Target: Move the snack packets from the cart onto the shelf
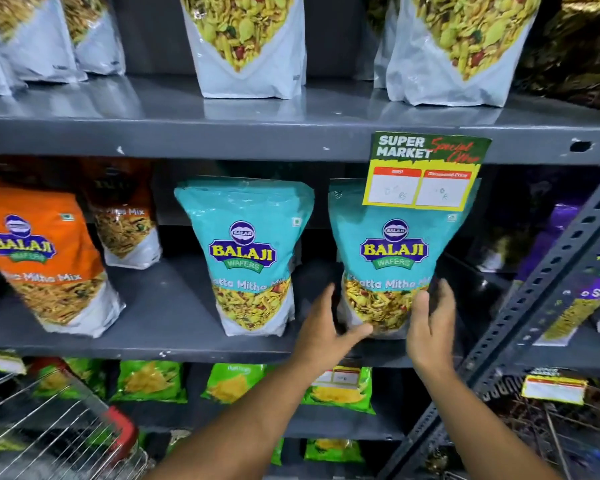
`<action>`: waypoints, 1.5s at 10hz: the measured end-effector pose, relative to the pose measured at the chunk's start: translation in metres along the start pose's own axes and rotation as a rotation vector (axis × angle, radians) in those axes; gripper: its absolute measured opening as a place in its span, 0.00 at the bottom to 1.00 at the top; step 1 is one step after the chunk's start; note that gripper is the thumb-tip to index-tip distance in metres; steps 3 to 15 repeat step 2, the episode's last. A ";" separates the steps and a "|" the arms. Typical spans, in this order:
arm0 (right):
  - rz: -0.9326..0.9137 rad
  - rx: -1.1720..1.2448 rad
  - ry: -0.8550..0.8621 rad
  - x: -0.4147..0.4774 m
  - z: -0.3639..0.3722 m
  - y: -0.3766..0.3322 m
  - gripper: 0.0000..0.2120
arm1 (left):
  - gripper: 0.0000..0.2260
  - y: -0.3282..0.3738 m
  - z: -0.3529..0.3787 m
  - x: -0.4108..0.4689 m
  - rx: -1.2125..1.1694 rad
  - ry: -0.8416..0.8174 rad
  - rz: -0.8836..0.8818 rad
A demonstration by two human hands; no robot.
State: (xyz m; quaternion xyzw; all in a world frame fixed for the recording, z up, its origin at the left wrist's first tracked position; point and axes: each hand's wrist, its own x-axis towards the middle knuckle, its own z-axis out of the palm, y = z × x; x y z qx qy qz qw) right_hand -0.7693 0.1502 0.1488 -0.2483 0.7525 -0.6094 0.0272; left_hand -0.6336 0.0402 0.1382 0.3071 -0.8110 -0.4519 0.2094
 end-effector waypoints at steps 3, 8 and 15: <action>-0.507 -0.006 0.044 -0.050 -0.015 -0.040 0.15 | 0.26 -0.019 -0.101 -0.084 0.543 0.394 0.720; -0.507 -0.006 0.044 -0.050 -0.015 -0.040 0.15 | 0.26 -0.019 -0.101 -0.084 0.543 0.394 0.720; -0.507 -0.006 0.044 -0.050 -0.015 -0.040 0.15 | 0.26 -0.019 -0.101 -0.084 0.543 0.394 0.720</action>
